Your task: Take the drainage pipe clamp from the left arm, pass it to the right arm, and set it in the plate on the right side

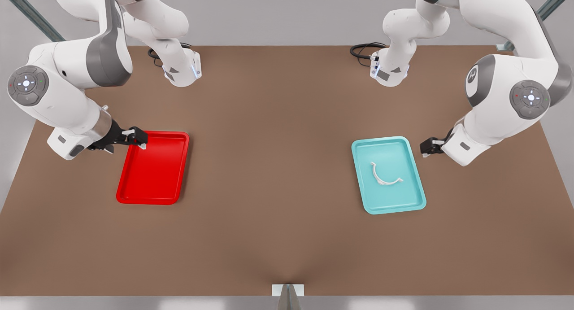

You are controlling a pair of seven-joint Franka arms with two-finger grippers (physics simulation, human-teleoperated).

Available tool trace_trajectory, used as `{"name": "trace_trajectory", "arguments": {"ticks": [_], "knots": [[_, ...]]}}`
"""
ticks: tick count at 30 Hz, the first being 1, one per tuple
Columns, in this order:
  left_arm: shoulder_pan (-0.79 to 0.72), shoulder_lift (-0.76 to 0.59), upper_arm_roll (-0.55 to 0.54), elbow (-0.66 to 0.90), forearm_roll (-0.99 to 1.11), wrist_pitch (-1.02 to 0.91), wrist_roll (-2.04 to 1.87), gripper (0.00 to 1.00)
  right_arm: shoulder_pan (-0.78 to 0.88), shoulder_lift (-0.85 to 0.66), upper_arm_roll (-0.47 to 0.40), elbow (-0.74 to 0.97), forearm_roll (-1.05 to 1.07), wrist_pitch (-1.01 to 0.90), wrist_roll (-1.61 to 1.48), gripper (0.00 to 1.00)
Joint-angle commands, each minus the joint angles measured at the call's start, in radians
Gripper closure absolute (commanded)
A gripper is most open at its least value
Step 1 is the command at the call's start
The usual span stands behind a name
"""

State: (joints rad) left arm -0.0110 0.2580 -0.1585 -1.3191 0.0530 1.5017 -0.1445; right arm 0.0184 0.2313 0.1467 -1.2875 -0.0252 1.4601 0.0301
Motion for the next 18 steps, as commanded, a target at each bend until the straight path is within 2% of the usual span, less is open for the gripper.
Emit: {"name": "trace_trajectory", "arguments": {"ticks": [1, 3, 5, 6, 8, 13, 18], "knots": [[-0.007, 0.004, 0.0, 0.0, 0.01, 0.009, 0.023, 0.0, -0.002, -0.001, 0.001, 0.0, 0.001, 0.011, 0.021, 0.0], [-0.001, 0.041, 0.005, 0.001, 0.011, 0.009, -0.277, 0.0, -0.003, -0.001, -0.001, 0.0, 0.001, 0.011, 0.021, 0.0], [0.0, 0.107, 0.007, 0.0, 0.019, 0.031, -0.979, 0.0, -0.003, -0.001, 0.001, 0.0, 0.001, 0.011, 0.021, 0.0], [0.008, 0.136, 0.007, -0.054, 0.01, 0.129, -1.317, 0.0, -0.003, -0.001, 0.001, 0.0, 0.001, 0.011, 0.021, 0.0], [0.037, 0.135, 0.008, -0.196, 0.008, 0.382, -1.667, 0.0, -0.003, -0.001, 0.001, 0.0, 0.001, 0.011, 0.021, 0.0], [0.052, 0.133, 0.028, -0.373, 0.011, 0.578, -1.972, 0.0, -0.003, -0.001, -0.002, 0.0, 0.027, 0.011, 0.022, 0.0], [0.066, 0.089, 0.028, -0.564, 0.008, 0.749, -2.077, 0.0, -0.005, -0.001, -0.007, -0.001, 0.008, 0.009, 0.019, 0.0]]}}
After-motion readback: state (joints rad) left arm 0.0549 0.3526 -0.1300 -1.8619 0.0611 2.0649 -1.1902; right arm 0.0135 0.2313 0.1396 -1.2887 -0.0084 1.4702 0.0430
